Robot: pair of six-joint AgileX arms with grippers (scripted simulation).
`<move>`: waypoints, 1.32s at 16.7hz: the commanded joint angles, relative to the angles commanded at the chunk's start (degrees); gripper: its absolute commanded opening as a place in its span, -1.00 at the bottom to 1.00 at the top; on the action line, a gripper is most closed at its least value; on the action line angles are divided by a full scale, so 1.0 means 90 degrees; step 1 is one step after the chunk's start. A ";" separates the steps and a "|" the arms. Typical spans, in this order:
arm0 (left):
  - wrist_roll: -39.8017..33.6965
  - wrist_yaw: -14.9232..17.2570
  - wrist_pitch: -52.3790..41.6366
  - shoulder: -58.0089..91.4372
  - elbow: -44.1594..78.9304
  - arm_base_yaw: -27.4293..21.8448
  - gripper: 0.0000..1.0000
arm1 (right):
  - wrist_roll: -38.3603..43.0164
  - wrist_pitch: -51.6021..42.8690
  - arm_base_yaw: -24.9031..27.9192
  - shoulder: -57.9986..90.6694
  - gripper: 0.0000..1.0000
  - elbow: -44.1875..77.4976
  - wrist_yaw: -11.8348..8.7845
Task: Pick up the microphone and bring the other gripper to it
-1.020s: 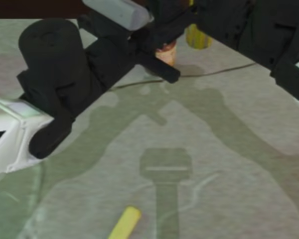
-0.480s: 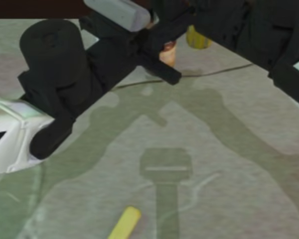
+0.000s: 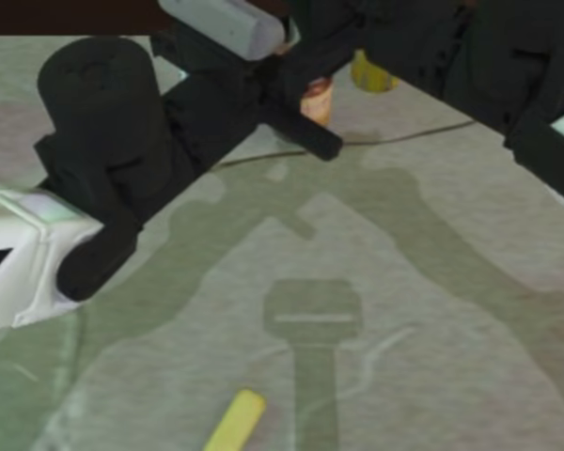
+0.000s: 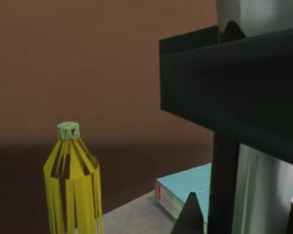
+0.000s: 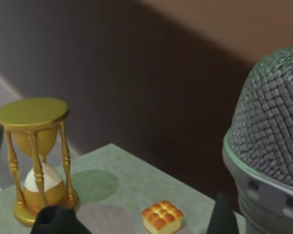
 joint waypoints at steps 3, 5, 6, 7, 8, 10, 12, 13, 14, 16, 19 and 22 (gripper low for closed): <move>0.0000 0.0000 0.0000 0.0000 0.0000 0.0000 -1.00 | 0.0000 0.0000 0.0000 0.0000 -1.00 0.0000 0.0000; 0.0000 0.0000 0.0000 0.0000 0.0000 0.0000 -0.85 | 0.0000 0.0000 0.0000 0.0000 -1.00 0.0000 0.0000; 0.0000 0.0000 0.0000 0.0000 0.0000 0.0000 -0.70 | 0.0000 0.0000 0.0000 0.0000 -1.00 0.0000 0.0000; 0.0000 0.0000 0.0000 0.0000 0.0000 0.0000 -0.55 | 0.0000 0.0000 0.0000 0.0000 -1.00 0.0000 0.0000; 0.0000 0.0000 0.0000 0.0000 0.0000 0.0000 -0.40 | 0.0000 0.0000 0.0000 0.0000 -1.00 0.0000 0.0000; 0.0000 0.0000 0.0000 0.0000 0.0000 0.0000 -0.10 | 0.0000 0.0000 0.0000 0.0000 -1.00 0.0000 0.0000; 0.0000 0.0000 0.0000 0.0000 0.0000 0.0000 0.21 | 0.0000 0.0000 0.0000 0.0000 -1.00 0.0000 0.0000; 0.0000 0.0000 0.0000 0.0000 0.0000 0.0000 0.36 | 0.0000 0.0000 0.0000 0.0000 -1.00 0.0000 0.0000; 0.0000 0.0000 0.0000 0.0000 0.0000 0.0000 0.51 | 0.0000 0.0000 0.0000 0.0000 -1.00 0.0000 0.0000; 0.0000 0.0000 0.0000 0.0000 0.0000 0.0000 0.81 | 0.0000 0.0000 0.0000 0.0000 -1.00 0.0000 0.0000; 0.0000 0.0000 0.0000 0.0000 0.0000 0.0000 1.00 | 0.0000 0.0000 0.0000 0.0000 -1.00 0.0000 0.0000; 0.0000 0.0000 0.0000 0.0000 0.0000 0.0000 1.00 | 0.0000 0.0000 0.0000 0.0000 -1.00 0.0000 0.0000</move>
